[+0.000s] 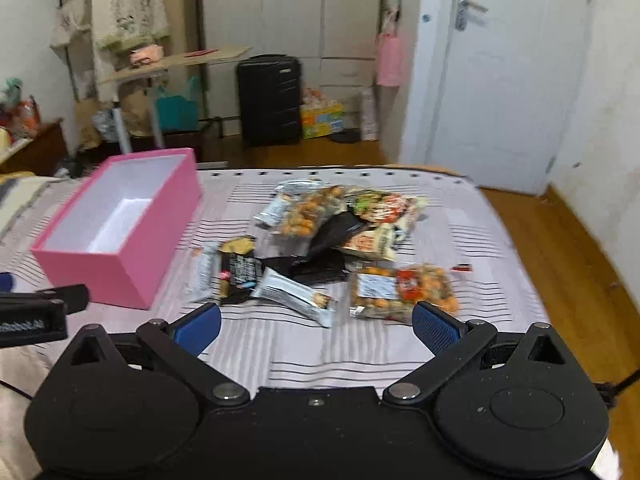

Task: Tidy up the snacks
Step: 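Grasp a white snack bar with the left gripper while the right grasps another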

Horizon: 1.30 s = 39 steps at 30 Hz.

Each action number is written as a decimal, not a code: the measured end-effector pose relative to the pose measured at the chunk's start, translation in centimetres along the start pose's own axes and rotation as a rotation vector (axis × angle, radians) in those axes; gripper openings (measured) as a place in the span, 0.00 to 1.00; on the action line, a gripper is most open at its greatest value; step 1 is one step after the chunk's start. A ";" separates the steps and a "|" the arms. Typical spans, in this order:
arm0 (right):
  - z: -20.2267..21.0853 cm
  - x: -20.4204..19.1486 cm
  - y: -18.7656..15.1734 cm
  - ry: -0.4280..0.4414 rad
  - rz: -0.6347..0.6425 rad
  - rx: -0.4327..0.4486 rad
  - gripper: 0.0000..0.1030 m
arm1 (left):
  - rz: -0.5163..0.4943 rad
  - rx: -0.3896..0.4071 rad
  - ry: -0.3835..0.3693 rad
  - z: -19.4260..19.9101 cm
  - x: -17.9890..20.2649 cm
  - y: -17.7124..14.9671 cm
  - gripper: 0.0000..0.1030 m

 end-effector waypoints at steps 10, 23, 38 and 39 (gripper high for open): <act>-5.7 0.4 5.0 0.267 0.160 0.105 0.99 | -0.055 -0.057 -0.158 -4.6 2.8 7.2 0.79; -16.6 0.3 2.9 0.326 0.465 -0.131 0.88 | -0.007 -0.221 -0.221 -17.1 6.9 6.0 0.65; -22.0 -0.4 -1.9 0.396 0.578 -0.230 0.61 | -0.093 -0.250 -0.007 -23.9 6.2 3.2 0.32; -22.1 -0.6 -1.9 0.397 0.589 -0.224 0.59 | -0.092 -0.263 -0.003 -24.2 6.1 2.9 0.32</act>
Point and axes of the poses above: each gripper's, at about its wrist camera, not at the fingertips, and z roughly against the way its jaws point, x to its right, y to its top, the point moved 6 cm from there along -z, roughly the way its jaws point, and after that the axes turned 4 degrees about -z, right-handed, at the moved point
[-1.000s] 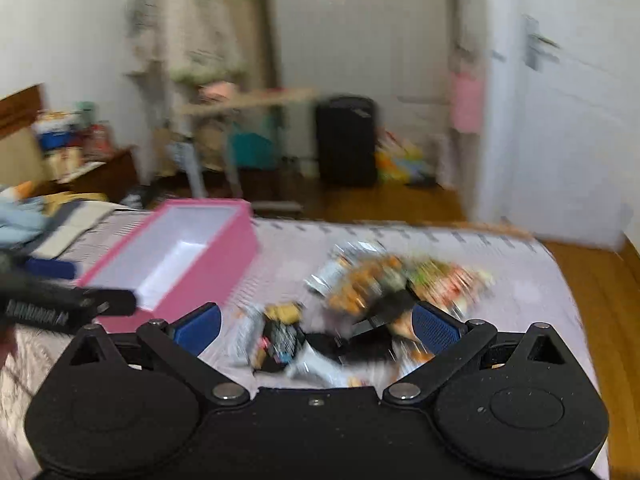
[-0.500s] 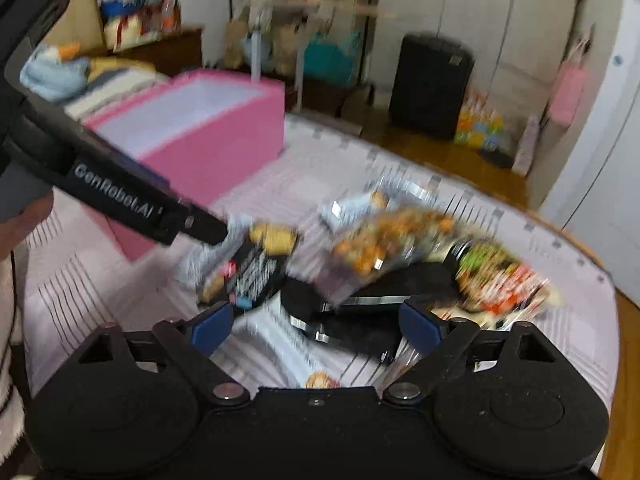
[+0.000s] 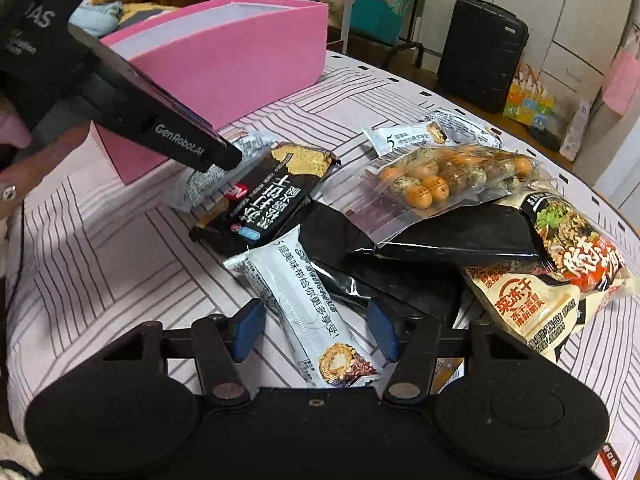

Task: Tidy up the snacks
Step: 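Grasp a white snack bar with the left gripper while the right grasps another, then lift the white bars with both grippers toward the pink box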

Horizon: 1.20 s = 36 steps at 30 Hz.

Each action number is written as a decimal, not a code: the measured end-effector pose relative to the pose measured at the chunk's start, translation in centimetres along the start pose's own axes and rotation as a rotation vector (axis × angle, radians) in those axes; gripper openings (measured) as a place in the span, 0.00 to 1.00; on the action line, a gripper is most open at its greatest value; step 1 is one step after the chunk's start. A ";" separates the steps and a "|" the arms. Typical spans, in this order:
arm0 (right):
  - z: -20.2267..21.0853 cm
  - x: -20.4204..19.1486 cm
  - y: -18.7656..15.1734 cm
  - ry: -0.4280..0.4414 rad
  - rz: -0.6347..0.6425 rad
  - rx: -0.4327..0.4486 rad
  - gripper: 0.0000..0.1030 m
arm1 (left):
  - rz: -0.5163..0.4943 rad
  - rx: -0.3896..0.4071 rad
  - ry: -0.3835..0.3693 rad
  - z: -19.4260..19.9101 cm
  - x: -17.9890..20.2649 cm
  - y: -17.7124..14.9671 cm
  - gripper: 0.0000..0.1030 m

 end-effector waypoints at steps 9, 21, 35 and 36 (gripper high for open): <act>2.1 0.9 1.6 0.012 -0.165 0.026 0.30 | -0.089 -0.036 0.069 -1.4 1.4 -1.0 0.35; 0.9 1.3 0.3 0.013 -0.377 -0.097 0.30 | -0.063 -0.021 0.031 -0.2 0.5 -0.9 0.22; 5.6 0.7 0.1 -0.055 -0.528 -0.045 0.30 | -0.025 0.010 -0.104 7.5 -0.6 -2.9 0.22; 5.9 0.6 0.0 -0.057 -0.536 -0.044 0.30 | -0.012 0.010 -0.118 8.1 -1.0 -3.2 0.22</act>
Point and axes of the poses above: each gripper's, at about its wrist camera, not at the fingertips, and z roughly against the way its jaws point, x to its right, y to its top, the point moved 6 cm from there along -z, roughly the way its jaws point, and after that the axes turned 4 degrees about -z, right-handed, at the moved point
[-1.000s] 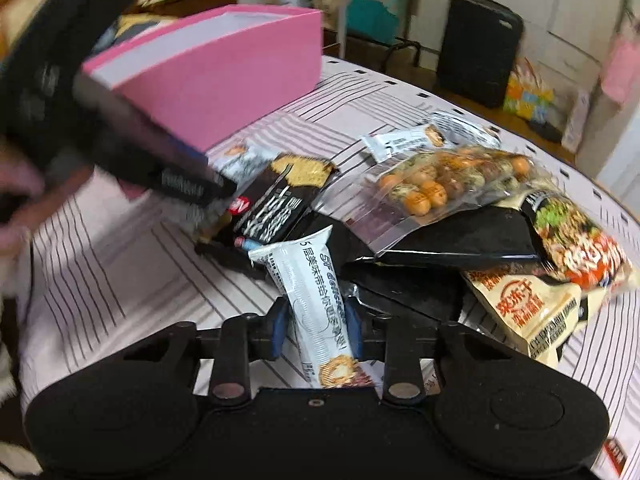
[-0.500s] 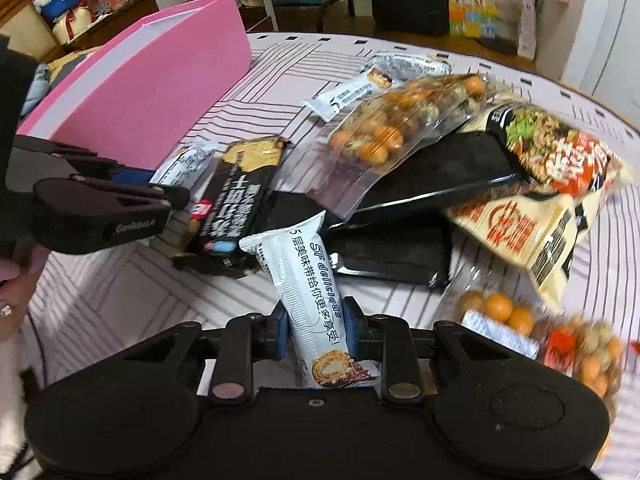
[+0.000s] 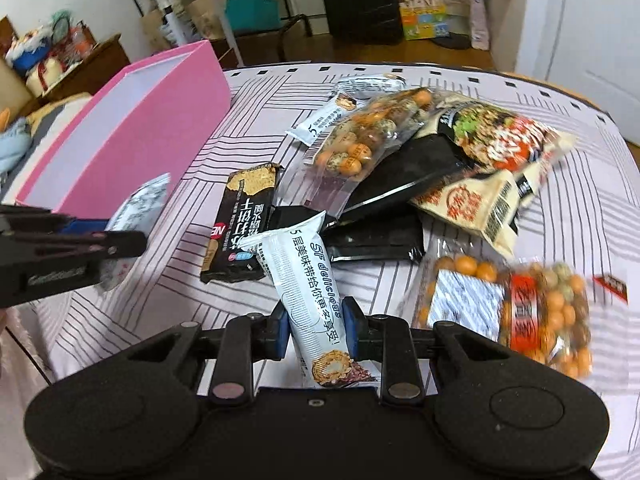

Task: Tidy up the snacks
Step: 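Lift the white bars with both grippers toward the pink box, then lower both white bars into the pink box and open both grippers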

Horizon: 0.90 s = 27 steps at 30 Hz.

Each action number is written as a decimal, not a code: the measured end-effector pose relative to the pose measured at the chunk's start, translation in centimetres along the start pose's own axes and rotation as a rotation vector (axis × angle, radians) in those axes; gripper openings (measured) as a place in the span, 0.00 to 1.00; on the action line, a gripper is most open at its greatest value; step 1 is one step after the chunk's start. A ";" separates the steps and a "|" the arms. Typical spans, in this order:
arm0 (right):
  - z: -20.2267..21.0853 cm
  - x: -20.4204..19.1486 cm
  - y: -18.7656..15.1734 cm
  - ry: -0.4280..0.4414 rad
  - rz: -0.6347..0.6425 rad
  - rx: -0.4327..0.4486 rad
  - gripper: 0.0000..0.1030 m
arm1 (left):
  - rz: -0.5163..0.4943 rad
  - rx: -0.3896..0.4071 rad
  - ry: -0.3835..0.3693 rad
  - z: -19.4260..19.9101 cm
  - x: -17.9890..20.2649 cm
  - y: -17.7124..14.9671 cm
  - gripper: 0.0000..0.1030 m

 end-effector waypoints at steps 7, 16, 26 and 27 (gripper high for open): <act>2.0 -3.8 -0.5 0.056 0.084 -0.036 0.30 | -0.019 -0.013 -0.005 3.6 -2.9 -1.4 0.22; 4.7 -10.3 -2.2 0.152 0.180 -0.072 0.30 | -0.049 -0.025 -0.042 7.5 -5.5 -4.4 0.22; 7.6 -16.0 -1.2 0.274 0.227 -0.047 0.30 | -0.001 0.071 -0.011 11.7 -9.3 -4.5 0.22; 7.7 -16.3 -0.9 0.292 0.229 -0.039 0.30 | 0.004 0.082 -0.009 12.0 -9.6 -4.4 0.22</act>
Point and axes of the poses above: each gripper's, at about its wrist camera, not at the fingertips, and z roughly against the way its jaws point, x to its right, y to its top, the point moved 6 cm from there along -z, roughly the way its jaws point, and after that the axes turned 4 degrees about -z, right-handed, at the moved point
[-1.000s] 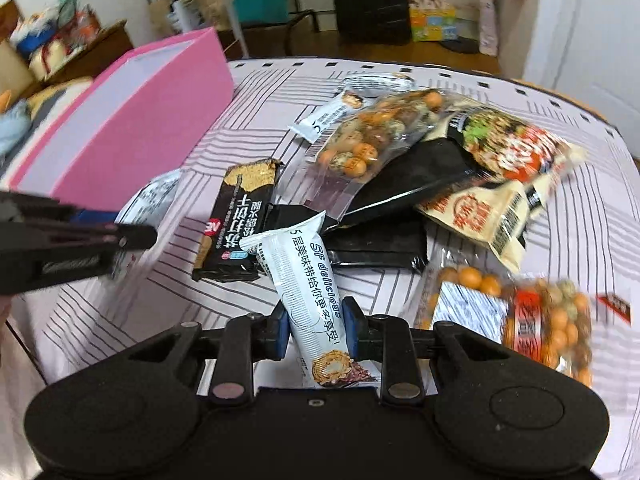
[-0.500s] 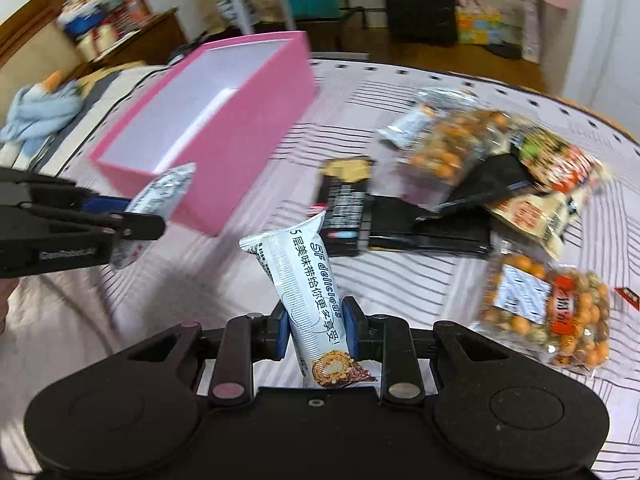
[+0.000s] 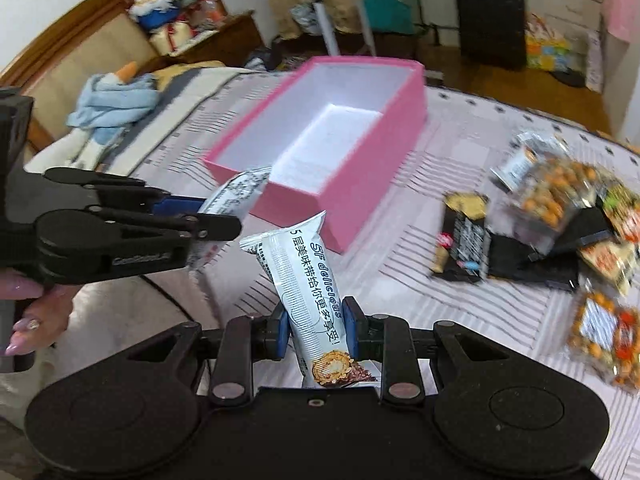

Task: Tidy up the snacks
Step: 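Lower both white bars into the pink box and open both grippers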

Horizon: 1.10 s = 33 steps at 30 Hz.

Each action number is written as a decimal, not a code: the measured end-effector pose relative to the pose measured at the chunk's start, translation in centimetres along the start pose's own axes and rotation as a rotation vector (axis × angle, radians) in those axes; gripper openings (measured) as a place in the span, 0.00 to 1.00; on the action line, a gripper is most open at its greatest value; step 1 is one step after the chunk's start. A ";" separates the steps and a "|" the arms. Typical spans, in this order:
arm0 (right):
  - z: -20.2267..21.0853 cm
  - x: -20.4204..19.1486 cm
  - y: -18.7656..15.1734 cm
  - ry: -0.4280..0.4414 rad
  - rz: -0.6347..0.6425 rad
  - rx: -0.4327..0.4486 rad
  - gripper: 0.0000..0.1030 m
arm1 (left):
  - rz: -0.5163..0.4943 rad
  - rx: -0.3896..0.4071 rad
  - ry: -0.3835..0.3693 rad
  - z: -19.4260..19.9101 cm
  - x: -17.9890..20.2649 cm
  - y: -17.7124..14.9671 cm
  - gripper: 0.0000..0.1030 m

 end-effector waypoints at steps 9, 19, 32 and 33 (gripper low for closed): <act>-1.2 -2.2 4.5 0.050 0.028 0.078 0.30 | 0.035 0.086 0.014 1.8 -2.7 2.4 0.22; -7.8 -1.3 12.4 0.140 -0.019 0.161 0.30 | 0.078 0.155 0.090 -2.8 -9.0 7.2 0.22; -20.0 1.3 18.4 -0.130 0.173 0.126 0.30 | 0.172 0.107 0.063 -16.0 -14.6 11.1 0.22; -20.6 1.9 18.8 -0.144 0.171 0.122 0.30 | 0.176 0.082 0.067 -17.2 -14.6 11.1 0.21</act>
Point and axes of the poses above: each gripper's, at about its wrist camera, not at the fingertips, and z roughly against the way its jaws point, x to its right, y to its top, the point moved 6 cm from there along -z, roughly the way its jaws point, and after that the axes turned 4 degrees about -z, right-handed, at the moved point
